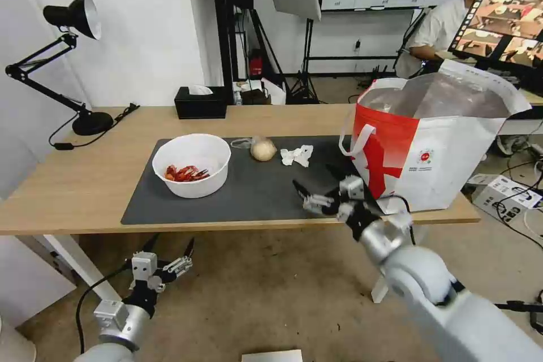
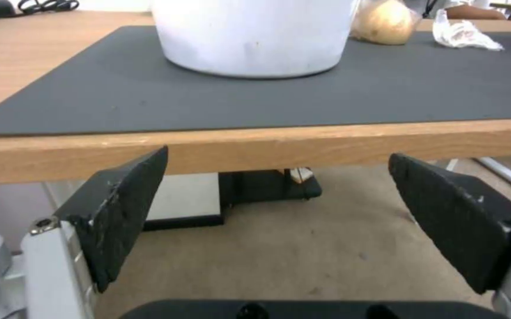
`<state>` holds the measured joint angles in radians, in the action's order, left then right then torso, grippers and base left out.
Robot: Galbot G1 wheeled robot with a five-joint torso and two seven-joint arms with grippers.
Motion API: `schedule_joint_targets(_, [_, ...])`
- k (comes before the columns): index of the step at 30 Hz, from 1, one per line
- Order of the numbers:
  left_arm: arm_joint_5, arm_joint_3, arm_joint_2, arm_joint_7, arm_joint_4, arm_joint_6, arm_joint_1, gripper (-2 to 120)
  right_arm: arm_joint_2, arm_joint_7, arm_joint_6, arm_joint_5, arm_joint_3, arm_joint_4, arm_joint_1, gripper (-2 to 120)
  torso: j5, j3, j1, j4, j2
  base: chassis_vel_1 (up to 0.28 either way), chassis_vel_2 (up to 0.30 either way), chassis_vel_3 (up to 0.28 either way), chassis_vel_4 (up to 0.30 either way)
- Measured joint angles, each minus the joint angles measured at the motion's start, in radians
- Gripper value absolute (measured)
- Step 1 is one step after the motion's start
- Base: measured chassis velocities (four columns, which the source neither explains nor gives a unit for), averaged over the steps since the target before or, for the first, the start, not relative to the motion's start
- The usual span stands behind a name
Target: Pick up the trash from the table and place it into the takeout bag.
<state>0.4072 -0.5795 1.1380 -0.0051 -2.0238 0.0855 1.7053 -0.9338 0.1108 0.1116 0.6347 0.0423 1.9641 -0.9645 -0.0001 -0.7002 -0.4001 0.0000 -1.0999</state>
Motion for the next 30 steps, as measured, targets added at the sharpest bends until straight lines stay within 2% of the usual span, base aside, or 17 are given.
schedule_joint_targets(1, [0.0,0.0,0.0,0.0,0.0,0.0,0.0,100,0.0,0.0,0.0,0.0,0.0,0.0,0.0,100,0.0,0.0,0.0,0.0,0.0,0.0,0.0,0.0,0.0])
schedule_joint_targets(4, [0.0,-0.004,-0.01,0.0,0.0,0.0,0.007,100,-0.055,0.149,0.066,0.03,-0.109,-0.084,0.127,100,-0.0001,0.0,0.0,0.0001,0.0,0.0,0.0,0.0,0.0])
schedule_joint_targets(5, [0.0,-0.004,-0.01,0.0,0.0,0.0,0.007,100,-0.055,0.149,0.066,0.03,-0.109,-0.084,0.127,100,-0.0001,0.0,0.0,0.0001,0.0,0.0,0.0,0.0,0.0])
schedule_joint_targets(10, [0.01,-0.019,-0.018,0.0,0.003,0.0,0.014,100,-0.125,0.306,0.132,0.062,-0.196,-0.206,0.279,100,0.0,0.0,0.0,0.0002,0.0,0.0,0.0,0.0,0.0])
schedule_joint_targets(14, [0.014,-0.025,-0.014,0.0,0.004,0.001,0.015,100,-0.162,0.384,0.163,0.092,-0.229,-0.277,0.357,100,-0.0001,0.0,0.0,0.0001,0.0,0.0,0.0,0.0,0.0])
schedule_joint_targets(21, [0.017,-0.027,-0.011,0.0,0.003,0.001,0.016,100,-0.217,0.484,0.224,0.143,-0.262,-0.358,0.441,100,-0.0001,0.0,0.0,0.0,0.0,0.0,0.0,0.0,0.0])
schedule_joint_targets(30, [0.02,-0.024,-0.012,0.0,0.009,0.002,0.016,100,-0.265,0.54,0.281,0.17,-0.284,-0.436,0.498,100,0.0,0.0,0.0,0.0001,0.0,0.0,0.0,0.0,0.0])
